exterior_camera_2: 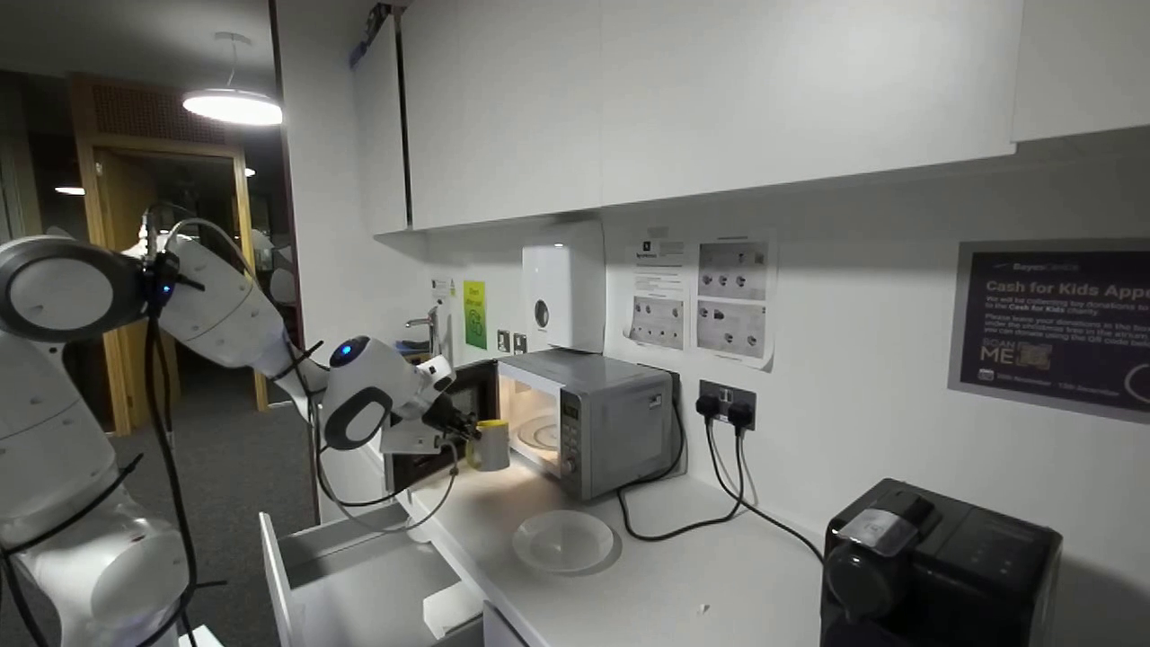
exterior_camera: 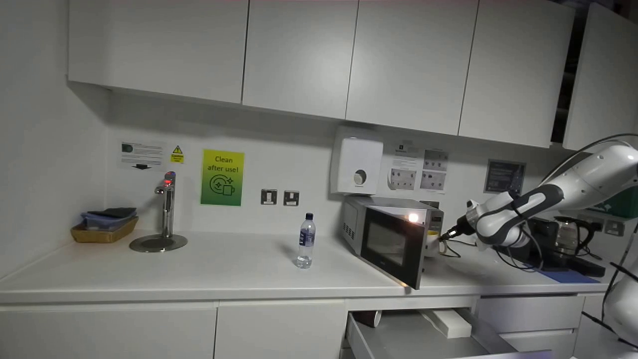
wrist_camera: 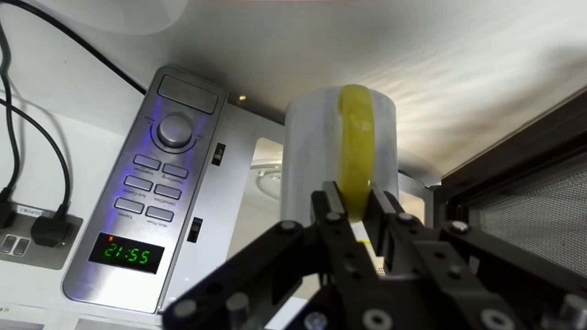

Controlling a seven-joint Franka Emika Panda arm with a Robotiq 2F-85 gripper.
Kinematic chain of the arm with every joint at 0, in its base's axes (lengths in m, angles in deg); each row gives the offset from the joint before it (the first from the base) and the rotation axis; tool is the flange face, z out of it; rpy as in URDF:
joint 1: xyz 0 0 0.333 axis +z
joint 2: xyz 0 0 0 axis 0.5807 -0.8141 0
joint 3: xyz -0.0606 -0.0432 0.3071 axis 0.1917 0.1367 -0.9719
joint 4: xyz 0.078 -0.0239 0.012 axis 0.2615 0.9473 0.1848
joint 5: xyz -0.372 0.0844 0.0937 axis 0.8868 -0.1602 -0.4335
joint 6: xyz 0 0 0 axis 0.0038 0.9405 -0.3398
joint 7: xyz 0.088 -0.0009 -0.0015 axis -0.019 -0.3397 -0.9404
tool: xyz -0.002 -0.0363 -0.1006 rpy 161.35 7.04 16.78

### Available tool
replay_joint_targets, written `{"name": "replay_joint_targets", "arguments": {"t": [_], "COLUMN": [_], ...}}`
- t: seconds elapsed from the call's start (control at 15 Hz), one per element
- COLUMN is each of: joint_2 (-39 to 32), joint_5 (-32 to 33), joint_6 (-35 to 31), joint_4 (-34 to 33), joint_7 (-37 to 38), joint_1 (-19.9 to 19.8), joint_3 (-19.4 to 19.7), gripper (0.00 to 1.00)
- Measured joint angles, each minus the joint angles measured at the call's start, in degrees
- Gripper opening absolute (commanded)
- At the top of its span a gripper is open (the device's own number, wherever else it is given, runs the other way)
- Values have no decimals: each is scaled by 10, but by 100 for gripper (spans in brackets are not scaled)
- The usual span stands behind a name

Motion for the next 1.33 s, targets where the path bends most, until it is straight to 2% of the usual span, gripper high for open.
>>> {"name": "replay_joint_targets", "arguments": {"t": [0.2, 0.67, 1.33], "joint_2": [12, 35, 59], "joint_5": [9, 27, 28], "joint_6": [1, 30, 60], "joint_4": [7, 11, -11], "joint_7": [-20, -67, -164], "joint_1": [38, 90, 247], "joint_3": [53, 154, 347], "gripper": [4, 4, 4]}}
